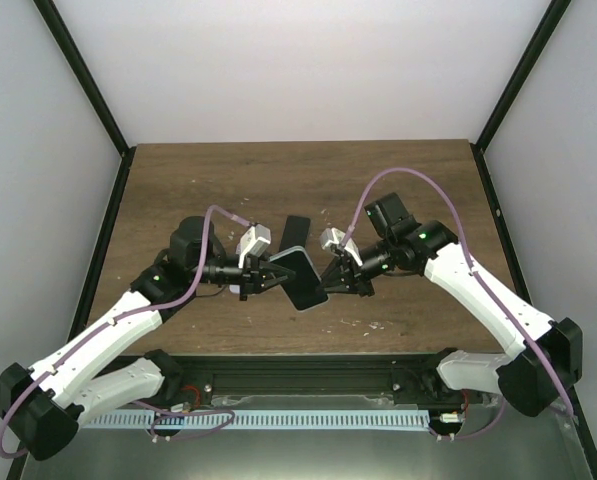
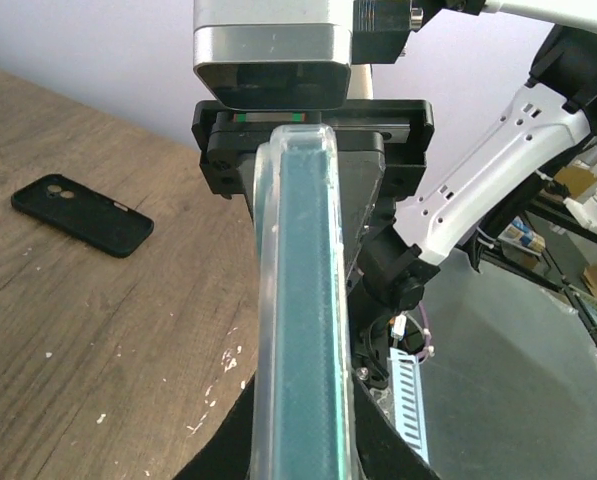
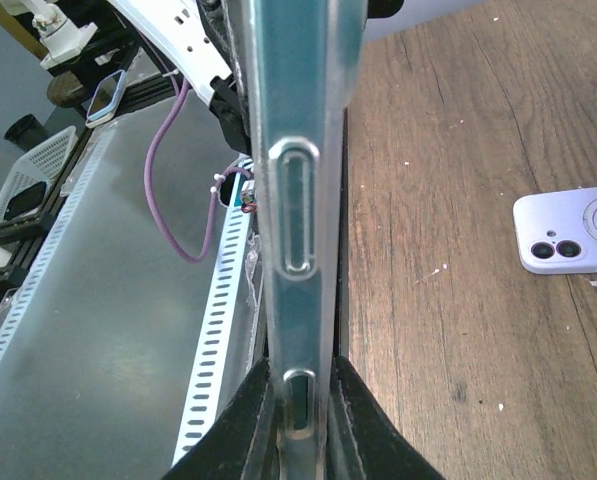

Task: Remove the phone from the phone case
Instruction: Remove the phone case from the phone.

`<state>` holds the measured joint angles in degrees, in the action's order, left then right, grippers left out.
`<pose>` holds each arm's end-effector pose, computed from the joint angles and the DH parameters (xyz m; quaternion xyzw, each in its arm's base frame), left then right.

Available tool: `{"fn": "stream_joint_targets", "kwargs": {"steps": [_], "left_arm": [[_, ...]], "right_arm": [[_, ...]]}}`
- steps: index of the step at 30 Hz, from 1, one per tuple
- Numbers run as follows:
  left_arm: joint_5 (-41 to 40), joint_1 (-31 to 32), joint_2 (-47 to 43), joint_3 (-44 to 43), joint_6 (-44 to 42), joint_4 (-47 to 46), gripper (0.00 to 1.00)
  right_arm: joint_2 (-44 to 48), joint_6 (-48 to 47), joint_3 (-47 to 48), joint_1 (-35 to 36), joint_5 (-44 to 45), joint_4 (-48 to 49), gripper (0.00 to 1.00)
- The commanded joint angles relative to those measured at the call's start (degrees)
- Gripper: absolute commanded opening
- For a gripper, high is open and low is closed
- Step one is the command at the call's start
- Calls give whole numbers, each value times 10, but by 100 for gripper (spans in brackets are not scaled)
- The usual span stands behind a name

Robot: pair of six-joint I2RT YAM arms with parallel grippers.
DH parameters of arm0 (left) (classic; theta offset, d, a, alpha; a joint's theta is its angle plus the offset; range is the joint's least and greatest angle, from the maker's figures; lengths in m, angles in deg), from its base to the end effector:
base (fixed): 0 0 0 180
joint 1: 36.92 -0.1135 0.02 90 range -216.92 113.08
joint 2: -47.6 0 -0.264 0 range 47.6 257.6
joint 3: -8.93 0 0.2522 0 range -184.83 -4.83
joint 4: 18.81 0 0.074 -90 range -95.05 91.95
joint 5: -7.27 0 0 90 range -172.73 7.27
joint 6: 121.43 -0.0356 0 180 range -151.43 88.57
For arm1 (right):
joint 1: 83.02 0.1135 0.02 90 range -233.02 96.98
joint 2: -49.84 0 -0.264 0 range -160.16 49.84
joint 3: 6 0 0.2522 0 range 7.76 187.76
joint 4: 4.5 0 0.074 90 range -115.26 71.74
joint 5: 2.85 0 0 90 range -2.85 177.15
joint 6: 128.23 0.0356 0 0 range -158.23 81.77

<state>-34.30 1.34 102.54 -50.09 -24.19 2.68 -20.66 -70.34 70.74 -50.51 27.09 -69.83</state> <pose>0.1508 -0.1528 0.3183 0.4305 0.6434 -0.5136 0.3700 0.1771 0.1495 0.3110 -0.5587 0.6340 0.4832 0.2290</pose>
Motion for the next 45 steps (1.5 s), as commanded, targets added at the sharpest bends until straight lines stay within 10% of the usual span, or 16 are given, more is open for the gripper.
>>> {"fn": "stream_joint_targets", "kwargs": {"steps": [1,6,13,45], "left_arm": [[0,5,-7,-17,-10,-3,0],[19,4,-6,-22,-9,3,0],[64,0,-6,-21,-1,-11,0],[120,-20,37,-31,15,-9,0]], "right_arm": [[3,11,34,4,-23,17,8],[26,-84,18,5,-15,-20,36],[44,-178,-8,5,38,-58,45],[68,-268,-21,129,195,-58,19]]}}
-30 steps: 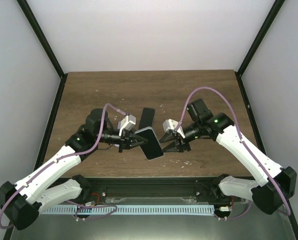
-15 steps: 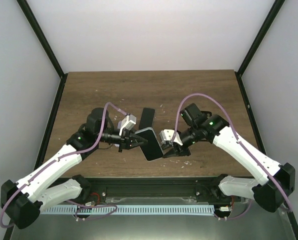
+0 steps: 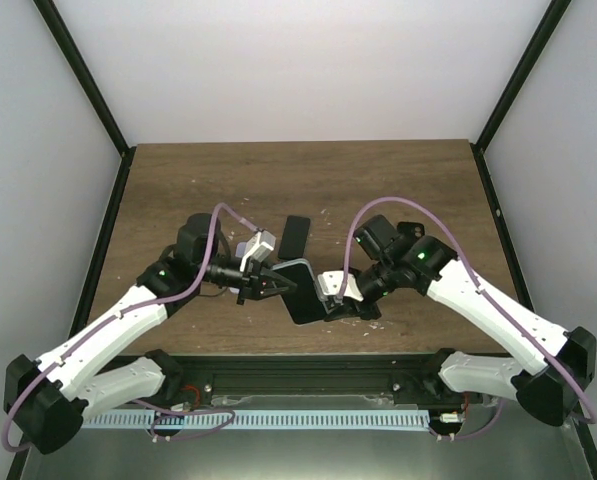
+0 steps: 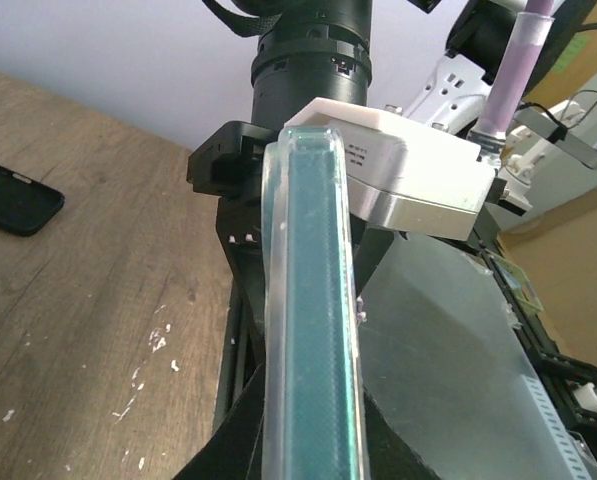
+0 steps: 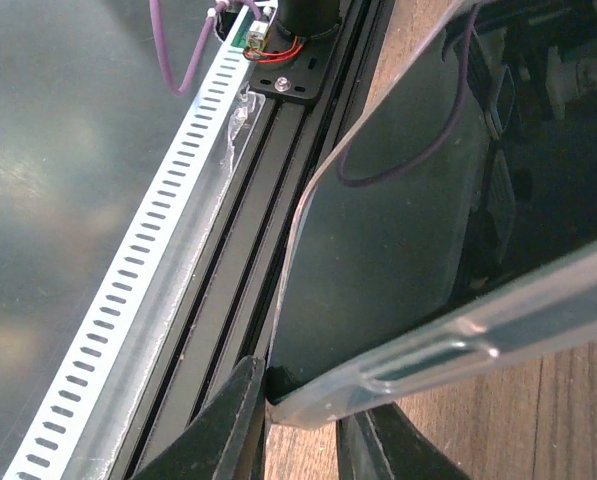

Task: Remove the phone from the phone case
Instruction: Remove the phone case from the phone.

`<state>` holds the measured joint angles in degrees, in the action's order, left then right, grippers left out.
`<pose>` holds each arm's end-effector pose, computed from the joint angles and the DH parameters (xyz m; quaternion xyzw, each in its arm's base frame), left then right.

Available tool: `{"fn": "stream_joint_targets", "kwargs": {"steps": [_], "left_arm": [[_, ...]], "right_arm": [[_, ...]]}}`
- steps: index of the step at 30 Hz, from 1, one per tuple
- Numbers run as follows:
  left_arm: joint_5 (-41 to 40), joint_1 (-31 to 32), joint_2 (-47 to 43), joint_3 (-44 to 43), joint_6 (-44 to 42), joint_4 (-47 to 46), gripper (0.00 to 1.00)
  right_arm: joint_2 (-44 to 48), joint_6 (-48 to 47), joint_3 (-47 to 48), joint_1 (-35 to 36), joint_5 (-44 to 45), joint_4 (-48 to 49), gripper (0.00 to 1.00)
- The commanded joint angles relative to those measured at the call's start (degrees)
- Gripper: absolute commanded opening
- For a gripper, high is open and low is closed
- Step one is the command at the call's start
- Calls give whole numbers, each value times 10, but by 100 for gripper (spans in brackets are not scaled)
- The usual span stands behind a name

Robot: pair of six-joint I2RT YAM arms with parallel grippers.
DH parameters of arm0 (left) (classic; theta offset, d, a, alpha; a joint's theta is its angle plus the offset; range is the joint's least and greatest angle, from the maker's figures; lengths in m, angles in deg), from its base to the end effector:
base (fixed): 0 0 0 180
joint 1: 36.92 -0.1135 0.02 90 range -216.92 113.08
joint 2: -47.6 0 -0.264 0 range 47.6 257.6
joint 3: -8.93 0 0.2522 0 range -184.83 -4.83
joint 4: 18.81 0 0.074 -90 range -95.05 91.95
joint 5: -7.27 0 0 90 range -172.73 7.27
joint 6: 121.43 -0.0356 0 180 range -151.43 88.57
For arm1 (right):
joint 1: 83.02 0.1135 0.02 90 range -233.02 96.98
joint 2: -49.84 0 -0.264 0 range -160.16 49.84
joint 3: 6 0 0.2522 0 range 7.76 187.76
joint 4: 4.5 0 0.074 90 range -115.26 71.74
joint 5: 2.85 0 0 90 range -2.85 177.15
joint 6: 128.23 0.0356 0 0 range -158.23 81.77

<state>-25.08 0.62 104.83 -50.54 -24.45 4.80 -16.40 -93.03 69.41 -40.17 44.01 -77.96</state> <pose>0.1528 -0.1553 0.3114 0.4529 0.6264 -0.5556 0.3062 0.1345 0.1579 0.3052 -0.7363 0.5353 0.3349 0.2431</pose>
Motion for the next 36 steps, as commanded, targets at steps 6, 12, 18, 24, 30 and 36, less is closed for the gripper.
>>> {"fn": "stream_joint_targets", "kwargs": {"steps": [6,12,18,24,30,36], "left_arm": [[69,-25,44,-31,36,-43,0],[98,-28,68,-32,60,-62,0],[111,-30,86,-37,61,-56,0],[126,-29,90,-35,71,-61,0],[137,-30,99,-38,81,-62,0],[140,-30,98,-37,84,-65,0]], "right_arm": [[39,-58,-21,52,58,44,19],[35,-65,-25,58,61,70,19],[23,-67,-28,61,69,95,21],[12,-74,-13,62,82,101,22],[6,-80,-8,62,98,105,24],[5,-59,-9,62,104,126,24]]}}
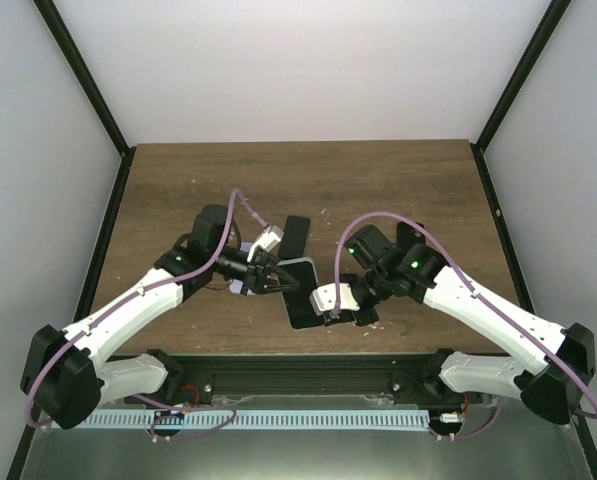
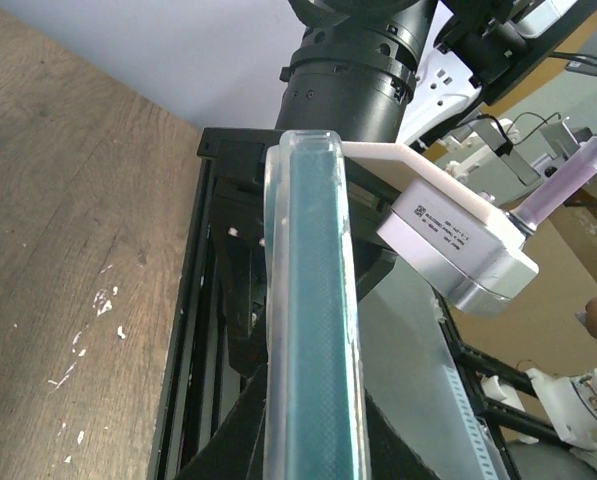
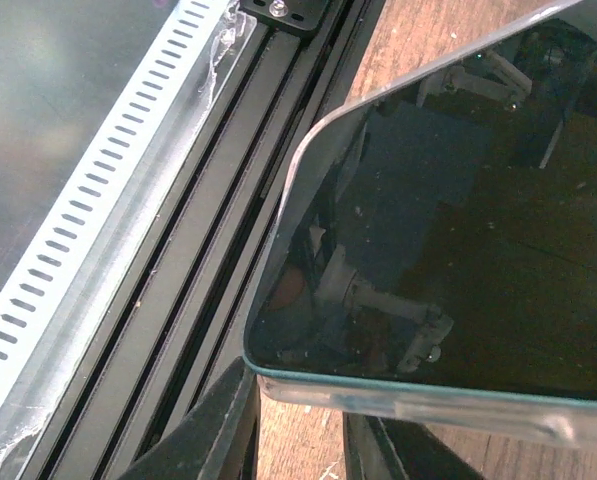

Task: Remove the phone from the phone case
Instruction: Remove the phone case from the phone.

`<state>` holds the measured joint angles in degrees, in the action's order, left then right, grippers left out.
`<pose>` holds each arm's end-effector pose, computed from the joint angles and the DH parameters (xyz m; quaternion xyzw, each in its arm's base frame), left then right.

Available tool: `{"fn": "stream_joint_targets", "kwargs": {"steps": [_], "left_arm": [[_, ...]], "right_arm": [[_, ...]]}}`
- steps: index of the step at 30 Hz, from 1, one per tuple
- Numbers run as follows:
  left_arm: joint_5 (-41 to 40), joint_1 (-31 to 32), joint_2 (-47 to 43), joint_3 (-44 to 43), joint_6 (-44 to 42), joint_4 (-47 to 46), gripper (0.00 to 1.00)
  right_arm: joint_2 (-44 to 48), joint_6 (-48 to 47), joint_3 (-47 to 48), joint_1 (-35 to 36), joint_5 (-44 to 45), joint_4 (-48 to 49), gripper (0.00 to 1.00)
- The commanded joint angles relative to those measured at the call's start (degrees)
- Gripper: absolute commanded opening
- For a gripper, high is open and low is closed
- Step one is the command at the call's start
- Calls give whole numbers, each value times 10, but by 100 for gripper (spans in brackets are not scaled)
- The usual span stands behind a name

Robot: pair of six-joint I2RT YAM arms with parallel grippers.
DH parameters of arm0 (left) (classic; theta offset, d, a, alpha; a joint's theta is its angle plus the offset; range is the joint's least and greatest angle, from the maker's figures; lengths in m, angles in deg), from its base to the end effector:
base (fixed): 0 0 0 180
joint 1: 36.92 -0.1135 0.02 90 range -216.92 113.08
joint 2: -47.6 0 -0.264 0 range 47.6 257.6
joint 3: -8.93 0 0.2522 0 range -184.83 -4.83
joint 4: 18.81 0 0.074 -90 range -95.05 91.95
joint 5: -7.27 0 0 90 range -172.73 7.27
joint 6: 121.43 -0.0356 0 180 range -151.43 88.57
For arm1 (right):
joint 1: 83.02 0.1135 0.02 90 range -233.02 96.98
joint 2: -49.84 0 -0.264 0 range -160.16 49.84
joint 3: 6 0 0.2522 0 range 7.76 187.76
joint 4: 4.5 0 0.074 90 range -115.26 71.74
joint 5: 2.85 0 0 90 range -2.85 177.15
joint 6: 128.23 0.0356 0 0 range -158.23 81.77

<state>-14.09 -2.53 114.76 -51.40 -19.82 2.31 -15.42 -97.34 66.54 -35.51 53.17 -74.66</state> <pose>0.1833 -0.1656 0.2860 0.4246 0.6364 -0.6111 0.2031 0.1251 0.1660 0.2931 -0.7864 0.5005 0.2599 0.2518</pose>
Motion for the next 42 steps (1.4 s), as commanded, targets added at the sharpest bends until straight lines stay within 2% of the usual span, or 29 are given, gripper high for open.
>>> {"fn": "stream_joint_targets", "kwargs": {"steps": [1,6,11,16,21,27,34,42], "left_arm": [[31,2,-1,-28,39,-41,0],[37,2,-2,-27,44,-46,0],[40,2,-6,-24,49,-52,0],[45,2,-6,-23,53,-56,0],[48,2,-8,-21,60,-64,0],[49,2,-8,-19,63,-69,0],[41,8,-3,-23,50,-52,0],[16,27,2,-33,15,-5,0]], "right_arm": [[-5,-3,18,15,16,105,23],[-7,34,-1,13,46,163,20],[-13,91,-32,-14,79,266,20],[-25,137,-48,-84,47,350,20],[-43,182,-49,-149,-36,384,21],[-53,241,-19,-156,-128,371,31],[-59,330,17,-156,-173,380,48],[-64,398,53,-157,-209,388,54]]}}
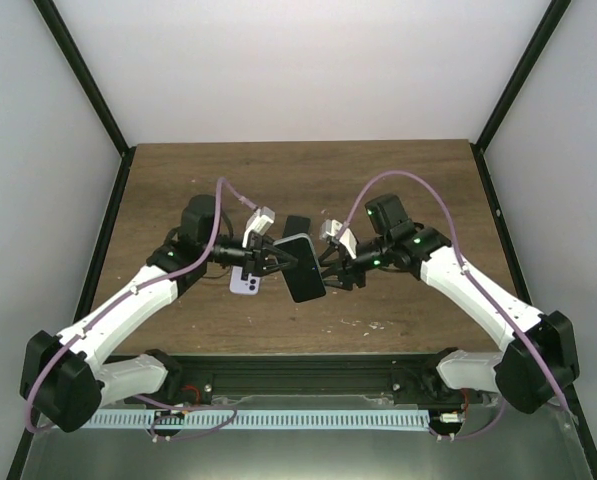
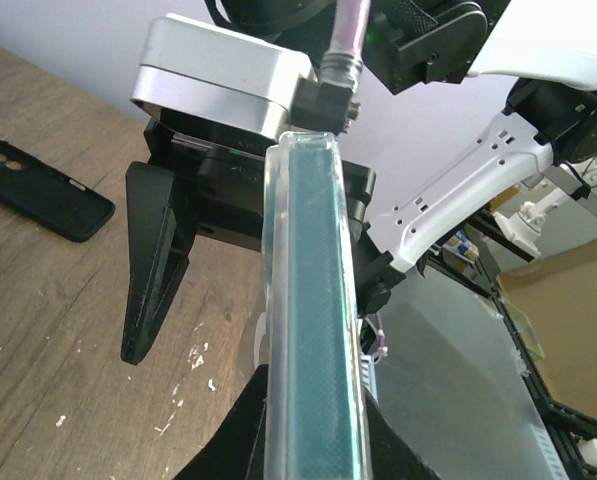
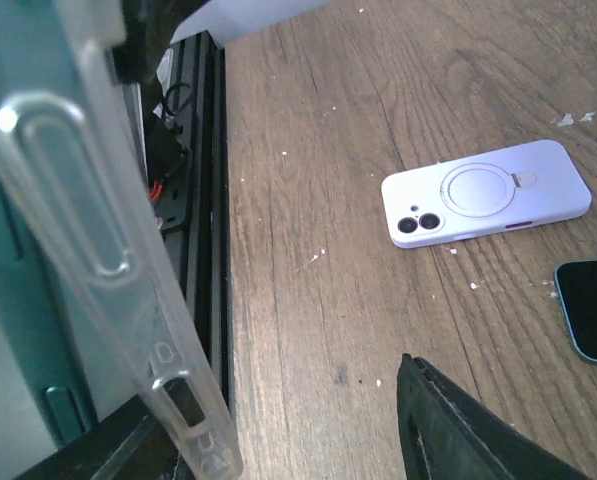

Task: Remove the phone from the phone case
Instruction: Remove the phone case from the phone.

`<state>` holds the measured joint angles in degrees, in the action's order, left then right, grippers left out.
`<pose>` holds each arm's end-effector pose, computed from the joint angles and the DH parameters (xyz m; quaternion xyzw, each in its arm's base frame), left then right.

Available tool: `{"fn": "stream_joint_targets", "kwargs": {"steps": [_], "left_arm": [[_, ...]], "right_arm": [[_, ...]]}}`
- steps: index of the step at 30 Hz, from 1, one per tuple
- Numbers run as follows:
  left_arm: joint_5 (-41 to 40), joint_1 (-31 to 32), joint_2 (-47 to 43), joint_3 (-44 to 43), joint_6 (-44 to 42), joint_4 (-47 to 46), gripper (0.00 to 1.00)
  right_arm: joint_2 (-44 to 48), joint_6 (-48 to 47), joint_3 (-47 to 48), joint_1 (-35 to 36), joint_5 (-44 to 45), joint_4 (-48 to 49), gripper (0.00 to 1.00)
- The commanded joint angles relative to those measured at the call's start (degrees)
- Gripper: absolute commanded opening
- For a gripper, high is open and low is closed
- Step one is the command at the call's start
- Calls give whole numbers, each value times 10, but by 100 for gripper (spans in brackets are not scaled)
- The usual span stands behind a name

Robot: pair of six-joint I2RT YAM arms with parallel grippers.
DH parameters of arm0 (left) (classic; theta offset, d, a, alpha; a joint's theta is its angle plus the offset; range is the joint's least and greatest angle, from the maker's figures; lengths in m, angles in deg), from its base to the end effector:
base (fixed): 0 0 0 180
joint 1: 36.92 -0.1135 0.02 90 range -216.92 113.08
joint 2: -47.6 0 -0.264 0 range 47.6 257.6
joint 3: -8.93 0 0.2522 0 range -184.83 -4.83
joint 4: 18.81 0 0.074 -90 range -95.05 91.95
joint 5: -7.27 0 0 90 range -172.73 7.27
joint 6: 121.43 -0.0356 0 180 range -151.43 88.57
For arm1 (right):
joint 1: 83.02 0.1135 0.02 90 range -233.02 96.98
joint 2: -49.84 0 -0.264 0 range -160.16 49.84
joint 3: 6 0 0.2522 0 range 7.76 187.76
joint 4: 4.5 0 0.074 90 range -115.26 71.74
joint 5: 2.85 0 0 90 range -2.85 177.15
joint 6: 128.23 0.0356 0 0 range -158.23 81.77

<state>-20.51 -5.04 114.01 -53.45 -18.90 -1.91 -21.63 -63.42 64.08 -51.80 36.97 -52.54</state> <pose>0.1961 -0.1591 0.3054 0.4073 0.6460 -0.5775 0.2885 0.2006 0.1536 0.2842 -0.5310 0.6791 0.4137 0.2926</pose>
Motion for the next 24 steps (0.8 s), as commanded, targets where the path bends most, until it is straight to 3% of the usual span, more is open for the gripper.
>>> {"fn": "stream_joint_targets", "kwargs": {"steps": [1,20,24], "left_arm": [[73,54,11,-14,1,45,0],[0,73,47,-40,-41,130,0],[-19,73,49,-44,-47,142,0]], "right_arm": [[-2,64,84,6,-53,164,54],[-13,135,189,6,-245,121,65],[-11,138,178,6,-249,110,57]]}}
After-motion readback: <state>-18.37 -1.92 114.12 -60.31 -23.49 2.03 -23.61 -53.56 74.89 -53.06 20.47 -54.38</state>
